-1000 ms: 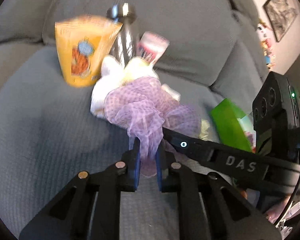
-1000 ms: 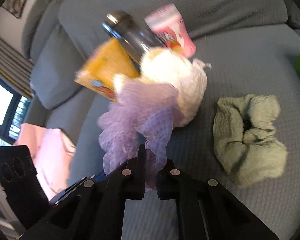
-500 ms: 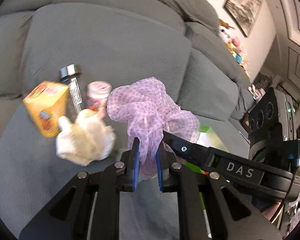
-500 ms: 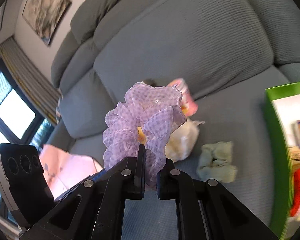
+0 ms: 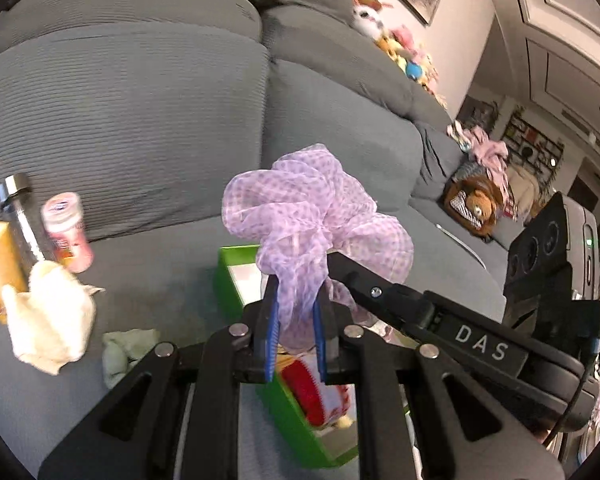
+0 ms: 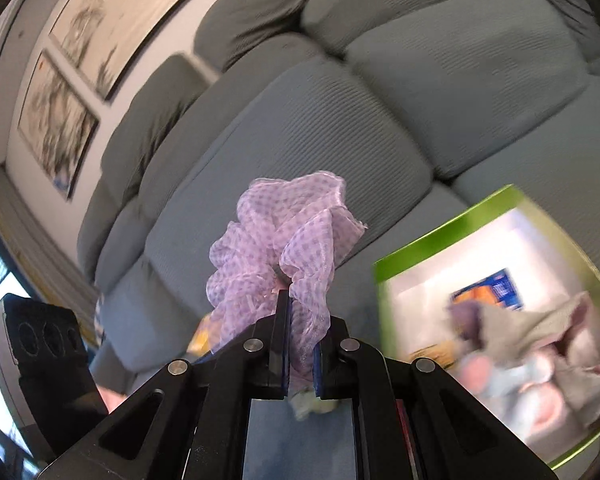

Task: Organize soft objects
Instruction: 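Open the right gripper to drop the purple pouf into the box, then move the right tool toward the cream towel beside the snack cup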

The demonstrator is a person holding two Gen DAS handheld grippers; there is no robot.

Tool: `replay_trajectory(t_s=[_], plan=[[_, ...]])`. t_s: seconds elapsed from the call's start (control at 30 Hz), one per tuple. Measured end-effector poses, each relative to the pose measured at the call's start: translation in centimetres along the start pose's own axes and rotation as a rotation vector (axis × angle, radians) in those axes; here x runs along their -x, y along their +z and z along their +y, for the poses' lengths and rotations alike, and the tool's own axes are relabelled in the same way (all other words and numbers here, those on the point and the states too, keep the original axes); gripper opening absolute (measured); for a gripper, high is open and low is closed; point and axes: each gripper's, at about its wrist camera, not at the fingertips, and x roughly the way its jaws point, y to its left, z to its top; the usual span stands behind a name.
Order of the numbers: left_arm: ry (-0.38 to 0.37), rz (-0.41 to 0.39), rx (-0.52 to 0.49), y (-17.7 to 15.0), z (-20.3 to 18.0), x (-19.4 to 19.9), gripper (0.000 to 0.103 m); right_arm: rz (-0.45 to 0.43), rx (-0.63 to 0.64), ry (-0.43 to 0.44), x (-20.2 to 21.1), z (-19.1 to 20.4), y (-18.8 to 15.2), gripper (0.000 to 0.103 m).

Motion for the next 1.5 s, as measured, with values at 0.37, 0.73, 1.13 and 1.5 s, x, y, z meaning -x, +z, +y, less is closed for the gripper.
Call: replay_trajectory(t_s=[0.37,0.73,1.13,1.5], plan=[[-0.053,0.141,0.008,-0.4,-1.2,-8.2,0.014,-0.017,-0.156,-0.184,-0.6,-6.3,1.2,0.010],[-0.082,0.126,0.049,-1.0,0.1,-5.7,0.062,-0.060,-0.127,-0.307,0.2,-5.6,1.1,0.069],[0.040,0.013,0.193,-4.2,7.7,6.1,0.099,-0.086,0.033,-0.218,1.5,1.2,0.2,0.096],[0.284,0.069,0.399,-10.7,19.1,12.2,0.097,0.129,0.261,-0.200,-6.6,9.0,-4.4,0.096]])
